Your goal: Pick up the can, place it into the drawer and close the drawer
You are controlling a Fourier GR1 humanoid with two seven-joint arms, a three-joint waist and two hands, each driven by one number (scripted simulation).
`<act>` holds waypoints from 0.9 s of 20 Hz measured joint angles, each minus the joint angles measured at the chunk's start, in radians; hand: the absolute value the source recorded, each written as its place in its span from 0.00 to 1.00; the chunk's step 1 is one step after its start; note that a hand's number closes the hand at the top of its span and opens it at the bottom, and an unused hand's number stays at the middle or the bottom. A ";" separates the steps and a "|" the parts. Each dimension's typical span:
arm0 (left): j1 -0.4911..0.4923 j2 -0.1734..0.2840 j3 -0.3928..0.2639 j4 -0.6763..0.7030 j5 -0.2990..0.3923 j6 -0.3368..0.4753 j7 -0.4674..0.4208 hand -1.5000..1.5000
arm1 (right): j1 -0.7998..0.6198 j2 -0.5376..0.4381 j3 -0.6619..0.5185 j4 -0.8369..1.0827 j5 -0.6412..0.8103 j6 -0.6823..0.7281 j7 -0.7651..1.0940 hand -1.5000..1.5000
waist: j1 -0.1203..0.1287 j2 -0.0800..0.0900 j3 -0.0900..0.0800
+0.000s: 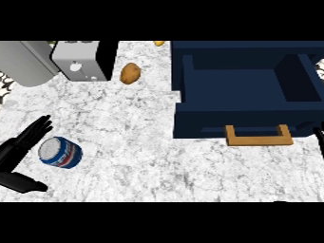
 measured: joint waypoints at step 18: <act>-0.143 0.002 -0.083 0.320 -0.051 0.108 -0.151 0.00 | 0.008 0.012 0.000 -0.062 0.000 -0.001 0.042 0.00 | -0.004 0.002 0.000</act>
